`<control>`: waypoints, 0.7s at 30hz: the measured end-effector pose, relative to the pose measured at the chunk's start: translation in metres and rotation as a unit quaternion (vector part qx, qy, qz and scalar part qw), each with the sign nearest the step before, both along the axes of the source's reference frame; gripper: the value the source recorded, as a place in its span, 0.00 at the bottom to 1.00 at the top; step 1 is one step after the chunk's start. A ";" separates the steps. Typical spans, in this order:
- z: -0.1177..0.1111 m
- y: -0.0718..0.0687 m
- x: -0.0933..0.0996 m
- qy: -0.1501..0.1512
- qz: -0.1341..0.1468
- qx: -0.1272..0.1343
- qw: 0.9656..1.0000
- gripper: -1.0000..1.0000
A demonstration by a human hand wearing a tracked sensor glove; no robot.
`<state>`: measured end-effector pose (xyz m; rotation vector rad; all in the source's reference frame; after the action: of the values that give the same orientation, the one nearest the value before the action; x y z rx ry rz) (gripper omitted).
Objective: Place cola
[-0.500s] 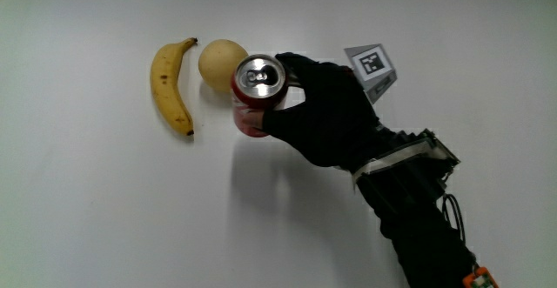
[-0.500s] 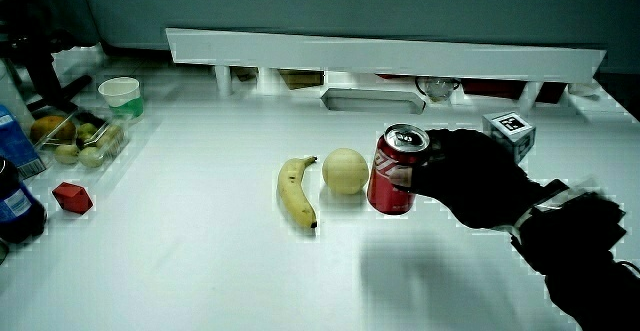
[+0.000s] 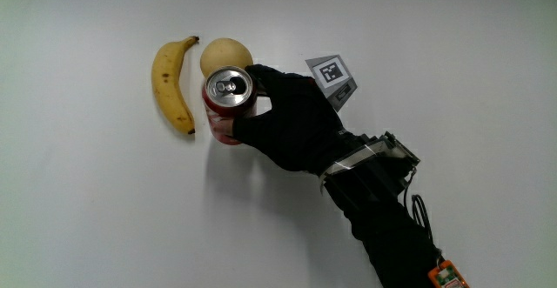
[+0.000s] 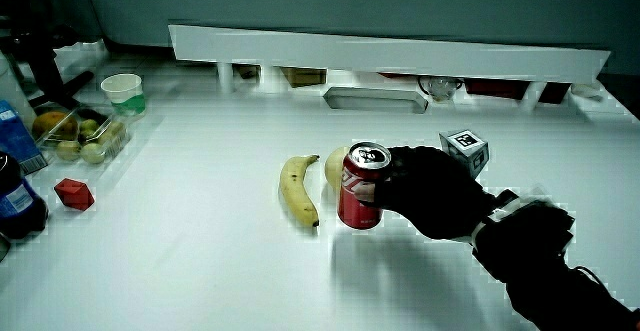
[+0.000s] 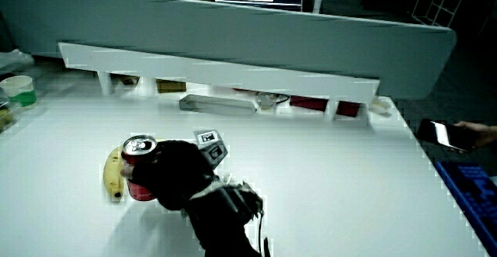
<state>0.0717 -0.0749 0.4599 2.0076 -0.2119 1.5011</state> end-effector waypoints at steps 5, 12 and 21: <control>0.003 0.004 -0.007 0.022 0.019 0.009 1.000 0.50; 0.013 0.008 -0.012 0.025 0.015 -0.006 1.000 0.50; 0.027 0.013 -0.013 0.025 0.013 -0.024 0.999 0.50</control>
<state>0.0591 -0.0616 0.4867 2.0139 -0.1285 1.4556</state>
